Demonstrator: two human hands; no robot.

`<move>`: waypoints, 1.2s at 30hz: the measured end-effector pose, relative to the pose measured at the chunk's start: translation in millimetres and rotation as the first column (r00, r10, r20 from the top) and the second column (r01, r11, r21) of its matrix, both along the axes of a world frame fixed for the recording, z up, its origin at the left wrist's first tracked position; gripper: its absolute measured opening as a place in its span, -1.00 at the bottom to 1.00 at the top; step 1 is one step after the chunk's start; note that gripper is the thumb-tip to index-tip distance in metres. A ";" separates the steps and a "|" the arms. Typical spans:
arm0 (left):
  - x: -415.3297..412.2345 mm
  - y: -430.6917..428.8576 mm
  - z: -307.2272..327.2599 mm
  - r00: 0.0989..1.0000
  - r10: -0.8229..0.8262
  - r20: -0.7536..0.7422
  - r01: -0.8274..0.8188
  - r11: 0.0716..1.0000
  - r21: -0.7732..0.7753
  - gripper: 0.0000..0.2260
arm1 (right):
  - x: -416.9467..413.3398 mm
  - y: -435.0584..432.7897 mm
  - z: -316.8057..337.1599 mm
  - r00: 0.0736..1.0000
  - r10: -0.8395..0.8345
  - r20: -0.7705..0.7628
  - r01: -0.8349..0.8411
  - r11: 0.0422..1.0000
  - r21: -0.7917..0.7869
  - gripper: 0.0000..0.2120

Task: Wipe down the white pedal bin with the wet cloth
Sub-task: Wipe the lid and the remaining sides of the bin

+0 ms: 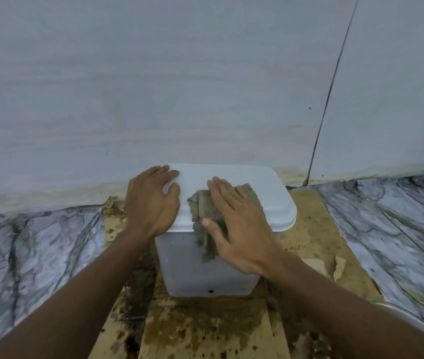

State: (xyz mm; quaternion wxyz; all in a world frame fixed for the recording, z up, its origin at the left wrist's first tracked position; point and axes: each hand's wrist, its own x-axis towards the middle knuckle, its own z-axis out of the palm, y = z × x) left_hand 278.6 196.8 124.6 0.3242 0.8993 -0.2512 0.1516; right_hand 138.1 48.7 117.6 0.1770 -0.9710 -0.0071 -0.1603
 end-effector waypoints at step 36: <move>-5.2 5.4 4.7 0.885 -0.384 0.265 0.227 0.851 0.473 -0.53 | 8.9 -121.0 -0.4 0.974 0.160 -0.159 -0.191 0.962 -0.198 -0.04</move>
